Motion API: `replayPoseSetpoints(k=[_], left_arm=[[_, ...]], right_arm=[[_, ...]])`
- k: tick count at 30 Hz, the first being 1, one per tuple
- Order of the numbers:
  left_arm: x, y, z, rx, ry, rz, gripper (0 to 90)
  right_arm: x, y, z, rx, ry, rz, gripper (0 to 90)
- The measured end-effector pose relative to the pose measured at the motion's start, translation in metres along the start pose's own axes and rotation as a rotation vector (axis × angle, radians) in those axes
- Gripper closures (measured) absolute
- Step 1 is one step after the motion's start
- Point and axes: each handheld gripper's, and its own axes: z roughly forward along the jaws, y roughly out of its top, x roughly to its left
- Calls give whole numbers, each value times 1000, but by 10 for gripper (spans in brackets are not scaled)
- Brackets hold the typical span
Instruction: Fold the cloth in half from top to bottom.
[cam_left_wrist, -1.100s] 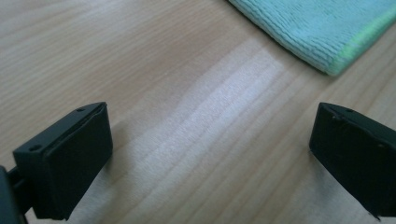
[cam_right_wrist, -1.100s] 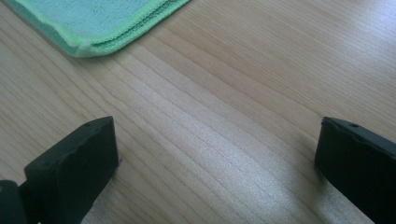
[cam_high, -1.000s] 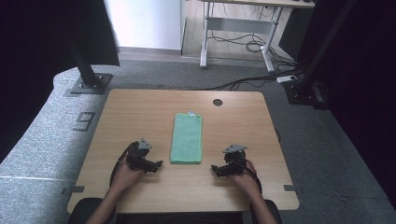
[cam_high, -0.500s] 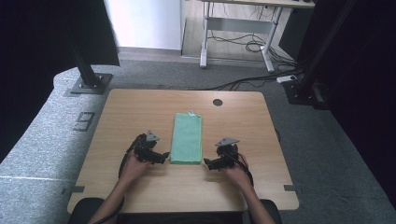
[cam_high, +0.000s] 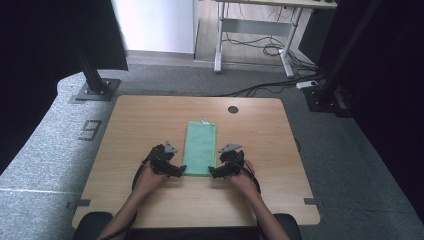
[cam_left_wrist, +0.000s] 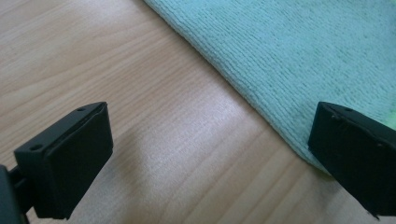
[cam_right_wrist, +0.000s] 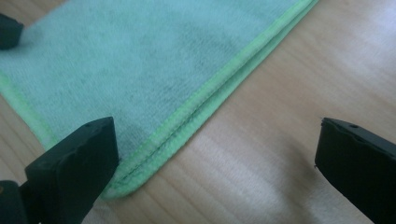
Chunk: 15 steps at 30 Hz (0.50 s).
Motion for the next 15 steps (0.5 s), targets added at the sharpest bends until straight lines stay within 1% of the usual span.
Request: replayPoseSetpoints(k=[2,4,5,6,7,8,9,10,11,12,13,15], left_arm=[[-2,-2,-1,5,-7,3,0],[-6,-4,-4,10,-14,7,0],[-11,-7,-8,19,-23,14,0],[-13,-9,-10,23,-28,19,0],[-13,-9,-10,23,-28,19,0],[-16,-12,-12,26,-35,20,0],[-21,-18,-17,37,-57,8,0],[-21,-18,-17,37,-57,8,0],[-24,-20,-20,45,-69,5,0],[-27,-23,-23,49,-71,8,0],[-29,-24,-26,53,-67,17,0],[-31,-23,-31,54,-58,32,0]], right_arm=[[1,-2,-1,2,5,4,0],[4,-4,-3,6,7,-2,0],[7,-7,-6,8,11,-15,0],[9,-8,-7,10,17,-18,0],[9,-8,-7,10,17,-18,0],[11,-10,-9,11,23,-23,0],[17,-14,-13,16,34,-37,0],[17,-14,-13,16,34,-37,0],[19,-15,-15,17,40,-45,0],[22,-17,-17,21,50,-56,0],[27,-21,-20,19,62,-70,0],[30,-22,-22,21,67,-75,0]])
